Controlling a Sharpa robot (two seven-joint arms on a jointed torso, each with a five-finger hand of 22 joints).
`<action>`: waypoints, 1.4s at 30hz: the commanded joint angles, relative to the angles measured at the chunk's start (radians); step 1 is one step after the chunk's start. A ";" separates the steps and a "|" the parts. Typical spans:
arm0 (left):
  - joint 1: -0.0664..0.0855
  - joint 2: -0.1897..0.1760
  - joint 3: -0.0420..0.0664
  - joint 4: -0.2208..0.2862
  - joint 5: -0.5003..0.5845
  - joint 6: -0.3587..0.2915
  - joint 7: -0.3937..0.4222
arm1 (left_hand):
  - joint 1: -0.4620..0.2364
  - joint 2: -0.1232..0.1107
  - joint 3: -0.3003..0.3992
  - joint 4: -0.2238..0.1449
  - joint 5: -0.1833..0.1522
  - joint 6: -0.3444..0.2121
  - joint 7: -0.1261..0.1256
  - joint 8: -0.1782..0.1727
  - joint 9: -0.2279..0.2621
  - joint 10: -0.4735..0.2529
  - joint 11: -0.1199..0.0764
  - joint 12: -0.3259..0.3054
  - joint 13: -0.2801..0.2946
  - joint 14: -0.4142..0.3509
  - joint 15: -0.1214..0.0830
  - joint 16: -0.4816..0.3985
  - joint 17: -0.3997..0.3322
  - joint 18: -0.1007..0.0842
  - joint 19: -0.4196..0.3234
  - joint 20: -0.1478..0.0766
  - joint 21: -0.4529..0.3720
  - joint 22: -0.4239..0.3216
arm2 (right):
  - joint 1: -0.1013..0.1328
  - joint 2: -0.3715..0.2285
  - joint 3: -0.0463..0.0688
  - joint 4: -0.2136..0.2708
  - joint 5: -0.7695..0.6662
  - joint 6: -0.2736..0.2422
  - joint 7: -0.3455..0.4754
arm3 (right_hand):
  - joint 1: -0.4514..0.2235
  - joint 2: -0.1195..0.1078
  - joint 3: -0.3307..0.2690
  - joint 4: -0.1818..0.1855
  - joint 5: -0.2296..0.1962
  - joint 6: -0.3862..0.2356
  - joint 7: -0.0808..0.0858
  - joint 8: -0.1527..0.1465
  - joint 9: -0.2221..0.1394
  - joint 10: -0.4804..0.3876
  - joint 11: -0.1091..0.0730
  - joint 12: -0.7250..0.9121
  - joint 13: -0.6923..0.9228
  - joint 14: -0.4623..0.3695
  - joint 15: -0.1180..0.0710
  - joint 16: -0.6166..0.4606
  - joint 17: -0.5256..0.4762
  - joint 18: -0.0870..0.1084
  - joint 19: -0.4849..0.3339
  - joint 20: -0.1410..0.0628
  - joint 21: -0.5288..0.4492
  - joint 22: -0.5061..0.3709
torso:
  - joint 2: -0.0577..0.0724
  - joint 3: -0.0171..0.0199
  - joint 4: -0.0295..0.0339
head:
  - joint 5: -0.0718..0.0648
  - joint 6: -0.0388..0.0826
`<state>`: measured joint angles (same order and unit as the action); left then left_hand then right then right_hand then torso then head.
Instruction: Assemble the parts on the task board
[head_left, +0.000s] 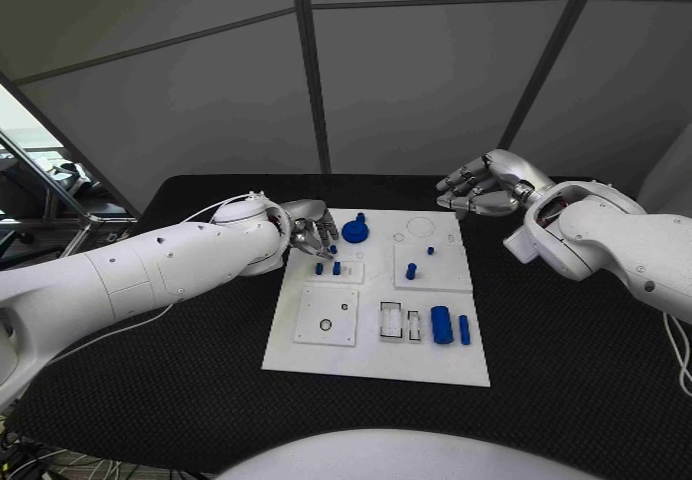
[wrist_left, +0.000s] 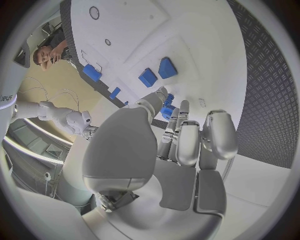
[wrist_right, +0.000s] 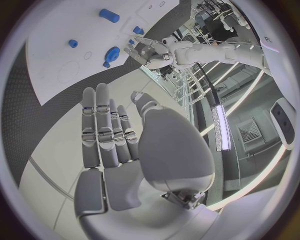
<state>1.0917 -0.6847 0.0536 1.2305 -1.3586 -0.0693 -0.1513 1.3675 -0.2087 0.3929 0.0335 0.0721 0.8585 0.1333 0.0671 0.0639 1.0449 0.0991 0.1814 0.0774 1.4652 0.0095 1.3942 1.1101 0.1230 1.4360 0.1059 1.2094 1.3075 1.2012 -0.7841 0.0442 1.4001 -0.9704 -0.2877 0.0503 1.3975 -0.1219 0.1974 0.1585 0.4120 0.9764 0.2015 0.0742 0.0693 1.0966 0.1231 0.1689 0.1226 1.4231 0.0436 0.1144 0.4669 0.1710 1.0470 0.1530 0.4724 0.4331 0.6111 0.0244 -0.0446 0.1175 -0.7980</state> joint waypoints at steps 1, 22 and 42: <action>0.001 -0.011 0.002 0.010 0.009 -0.041 0.005 | 0.013 0.012 -0.024 0.003 0.003 -0.012 -0.002 -0.002 0.001 -0.018 0.004 -0.003 0.000 0.013 0.009 0.007 -0.002 -0.043 -0.002 0.010 -0.014 0.090 | -0.001 0.002 0.000 -0.017 -0.152 0.051 -0.027 | 0.026 0.006 0.009 -0.019 -0.031 0.017 -0.013 0.012 0.003 0.002 -0.008 -0.003 -0.014 0.069 -0.018 0.038 0.021 0.014 0.048 -0.019 0.040 0.023 | -0.001 -0.0007 0.0010 | 0.001 0.000; 0.017 -0.170 0.072 0.069 0.872 -0.039 0.316 | -0.050 0.081 -0.135 0.093 -0.001 0.140 0.048 0.074 0.017 0.025 0.010 0.096 0.027 -0.012 0.017 -0.008 -0.066 -0.007 -0.074 0.018 -0.224 -0.009 | -0.040 0.040 -0.024 -0.035 -0.766 0.115 -0.161 | 0.019 -0.034 0.135 -0.061 -0.197 0.042 -0.040 -0.009 -0.002 0.045 -0.030 -0.041 -0.057 0.093 -0.043 0.666 0.391 -0.042 0.182 -0.049 0.556 0.519 | 0.002 -0.0015 0.0017 | -0.061 0.023; 0.018 -0.180 0.067 0.126 1.257 -0.002 0.472 | -0.011 0.122 -0.200 0.112 0.000 0.133 0.057 0.071 0.003 -0.012 0.020 0.137 0.023 -0.299 0.030 -0.493 -0.744 0.060 -0.294 0.035 -0.735 -0.286 | -0.077 0.112 -0.038 -0.073 -0.814 0.114 -0.155 | 0.029 -0.029 0.184 -0.079 -0.204 0.038 -0.025 -0.006 -0.001 0.043 -0.021 -0.046 -0.057 0.091 -0.034 0.869 0.528 -0.063 0.226 -0.039 0.697 0.670 | 0.003 -0.0001 -0.0003 | -0.059 0.017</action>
<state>1.1081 -0.8647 0.1203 1.3526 -0.1571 -0.0879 0.2797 1.3682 -0.0859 0.1988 0.1425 0.0721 0.9971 0.1857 0.1371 0.0675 1.0401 0.1187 0.3127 0.1009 1.1685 0.0374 0.9054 0.3687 0.1408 1.1482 0.1397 0.4788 1.0237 1.1233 -0.6746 0.0055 1.3286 -1.7634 -0.1827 -0.1062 1.4176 -0.1532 0.3762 0.0777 0.2144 1.0132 0.1711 0.0688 0.0682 1.1377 0.1000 0.1266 0.0657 1.4668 0.0016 0.9792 0.9923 0.1156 1.2644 0.1137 1.1658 1.0996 0.6133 0.0239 -0.0442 0.0605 -0.7795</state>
